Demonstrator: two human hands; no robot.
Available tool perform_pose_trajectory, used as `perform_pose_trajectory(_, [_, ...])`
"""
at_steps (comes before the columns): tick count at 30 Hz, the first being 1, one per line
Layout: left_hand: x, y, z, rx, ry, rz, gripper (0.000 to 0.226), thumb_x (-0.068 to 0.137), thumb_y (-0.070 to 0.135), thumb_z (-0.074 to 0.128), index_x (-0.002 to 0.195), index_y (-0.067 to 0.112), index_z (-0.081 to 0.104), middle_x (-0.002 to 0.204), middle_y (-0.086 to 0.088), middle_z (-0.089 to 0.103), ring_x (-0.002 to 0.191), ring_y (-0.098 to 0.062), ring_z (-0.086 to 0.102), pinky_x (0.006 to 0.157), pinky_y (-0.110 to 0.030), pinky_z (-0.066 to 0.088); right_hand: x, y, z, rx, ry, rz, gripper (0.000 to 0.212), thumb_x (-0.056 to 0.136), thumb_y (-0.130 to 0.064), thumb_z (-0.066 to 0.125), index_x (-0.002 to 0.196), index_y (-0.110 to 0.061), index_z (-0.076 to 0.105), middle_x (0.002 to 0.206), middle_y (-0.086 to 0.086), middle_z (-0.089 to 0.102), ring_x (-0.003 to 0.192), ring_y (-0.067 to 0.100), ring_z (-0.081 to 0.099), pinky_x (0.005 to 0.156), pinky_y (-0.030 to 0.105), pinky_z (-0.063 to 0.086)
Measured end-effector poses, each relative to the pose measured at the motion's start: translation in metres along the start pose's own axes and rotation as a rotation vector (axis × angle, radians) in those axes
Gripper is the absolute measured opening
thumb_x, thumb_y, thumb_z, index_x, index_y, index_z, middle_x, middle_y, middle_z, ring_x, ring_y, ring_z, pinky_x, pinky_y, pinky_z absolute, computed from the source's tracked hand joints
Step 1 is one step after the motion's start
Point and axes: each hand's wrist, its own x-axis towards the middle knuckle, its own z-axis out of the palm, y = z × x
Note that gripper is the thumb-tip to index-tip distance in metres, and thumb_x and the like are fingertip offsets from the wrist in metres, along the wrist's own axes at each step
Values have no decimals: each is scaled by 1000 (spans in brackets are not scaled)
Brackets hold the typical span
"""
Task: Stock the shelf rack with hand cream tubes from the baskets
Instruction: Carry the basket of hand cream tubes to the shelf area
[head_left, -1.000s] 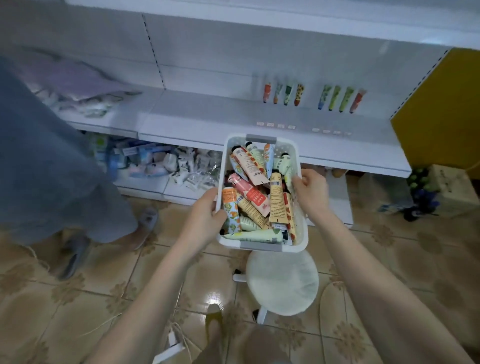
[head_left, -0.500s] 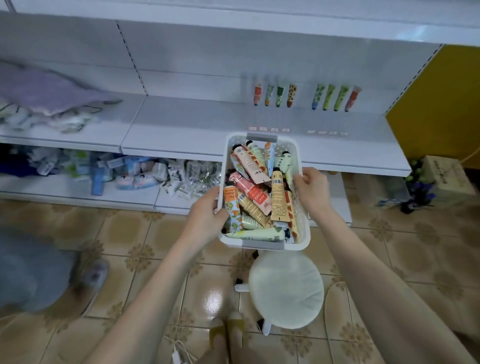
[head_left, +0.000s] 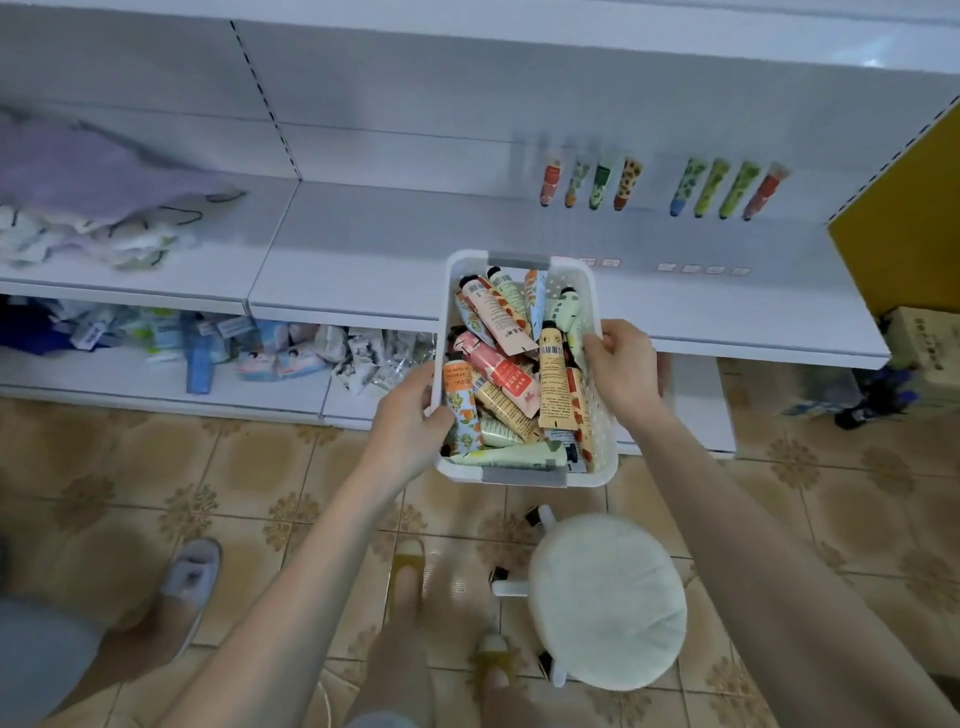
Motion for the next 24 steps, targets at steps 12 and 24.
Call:
perform_pose_trajectory(12, [137,-58,-57,34,-77,53,39,87,-6,45,108,26,52,93,18,58,88,0,57,68,-6,43,102,-27,108,-4,10,112,20,94,-13,41,86,-1,55,68,2,51,59,16,44,53,26,36])
perform_pose_trajectory(24, [263,-95,-47,68,-45,54,38,89,-4,45,123,11,54,107,1,60,95,-12,59,66,-10,45,220,-11,169,-3,33,64,20,93,-11,42,87,0,57,70,3,52,68,20,45,54,27,33])
